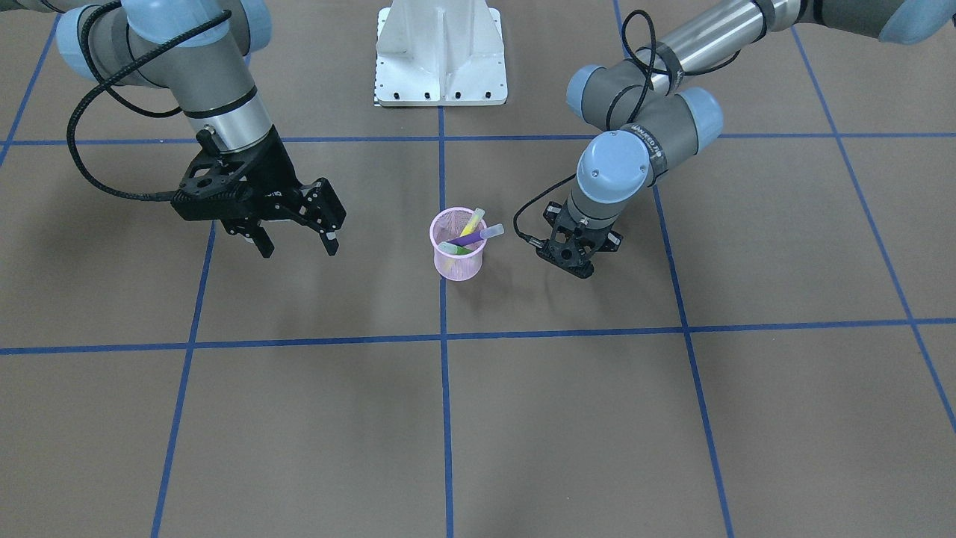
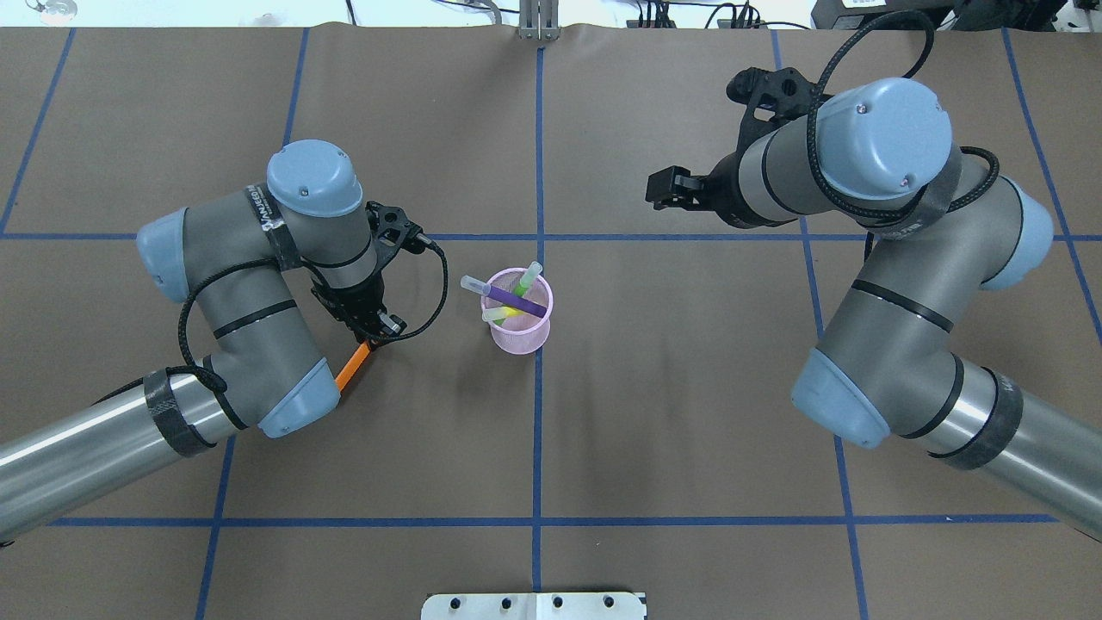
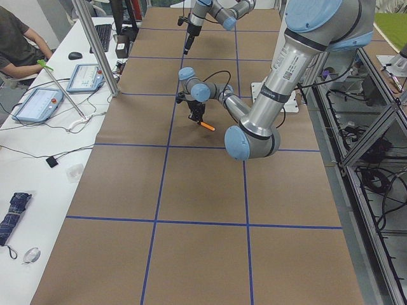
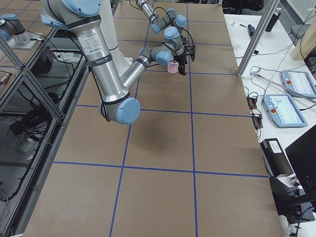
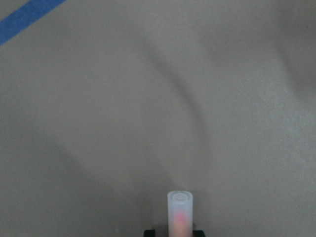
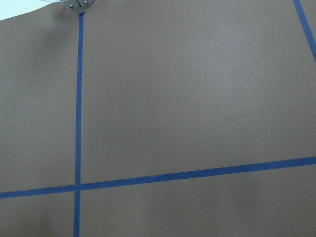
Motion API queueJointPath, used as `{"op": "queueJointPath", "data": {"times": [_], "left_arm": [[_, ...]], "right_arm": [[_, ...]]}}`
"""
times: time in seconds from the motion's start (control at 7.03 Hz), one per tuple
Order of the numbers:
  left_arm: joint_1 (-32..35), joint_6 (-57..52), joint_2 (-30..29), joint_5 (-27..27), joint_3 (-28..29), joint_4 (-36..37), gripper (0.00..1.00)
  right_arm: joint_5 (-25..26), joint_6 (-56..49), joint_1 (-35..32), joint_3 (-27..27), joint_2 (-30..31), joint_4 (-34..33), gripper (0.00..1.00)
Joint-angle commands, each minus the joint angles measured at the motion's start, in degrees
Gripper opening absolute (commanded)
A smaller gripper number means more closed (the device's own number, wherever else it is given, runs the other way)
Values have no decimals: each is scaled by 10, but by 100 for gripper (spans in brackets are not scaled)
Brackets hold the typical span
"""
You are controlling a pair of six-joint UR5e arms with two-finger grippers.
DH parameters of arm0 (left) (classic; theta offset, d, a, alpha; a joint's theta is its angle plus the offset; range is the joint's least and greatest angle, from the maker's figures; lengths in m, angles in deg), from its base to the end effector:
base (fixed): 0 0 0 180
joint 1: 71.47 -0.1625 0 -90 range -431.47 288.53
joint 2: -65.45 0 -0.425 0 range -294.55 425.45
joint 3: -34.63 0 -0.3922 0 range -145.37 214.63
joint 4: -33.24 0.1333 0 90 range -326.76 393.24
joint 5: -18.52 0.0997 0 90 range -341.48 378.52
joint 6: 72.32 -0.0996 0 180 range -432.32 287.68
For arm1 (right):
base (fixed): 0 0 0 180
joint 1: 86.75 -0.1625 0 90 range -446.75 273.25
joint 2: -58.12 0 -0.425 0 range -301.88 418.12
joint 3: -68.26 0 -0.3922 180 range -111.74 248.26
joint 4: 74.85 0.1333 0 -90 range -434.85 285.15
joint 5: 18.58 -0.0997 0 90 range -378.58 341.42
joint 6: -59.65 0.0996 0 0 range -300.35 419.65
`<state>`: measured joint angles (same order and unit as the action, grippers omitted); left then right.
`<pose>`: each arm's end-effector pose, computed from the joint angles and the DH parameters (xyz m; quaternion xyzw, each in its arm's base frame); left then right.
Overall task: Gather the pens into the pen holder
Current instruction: 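Lower the left gripper and grasp the orange marker, then lift the orange marker and carry it over the pink cup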
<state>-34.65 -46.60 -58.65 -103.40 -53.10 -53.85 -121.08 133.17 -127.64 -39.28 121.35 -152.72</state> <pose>0.5118 -0.4838 0.3334 0.0162 0.3581 0.2877 0.8881 -0.3866 -0.4826 0.2387 0.1415 -0.4584 0.1349 0.8670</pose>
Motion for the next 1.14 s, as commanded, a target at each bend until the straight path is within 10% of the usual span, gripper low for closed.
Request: {"op": "queueJointPath", "data": {"times": [0.0,0.71,1.0], "left_arm": [[2,9,-14,-1,-35,42,0],[63,91,-77,14,-151,39,0],[7,205,-112,99,-141,-61,0]], "right_arm": [[-1,1,-5,0,0,0,100],[-2,0,-17,-2,0,0,100],[-3,-3,-19,-2,3,0,100]]}}
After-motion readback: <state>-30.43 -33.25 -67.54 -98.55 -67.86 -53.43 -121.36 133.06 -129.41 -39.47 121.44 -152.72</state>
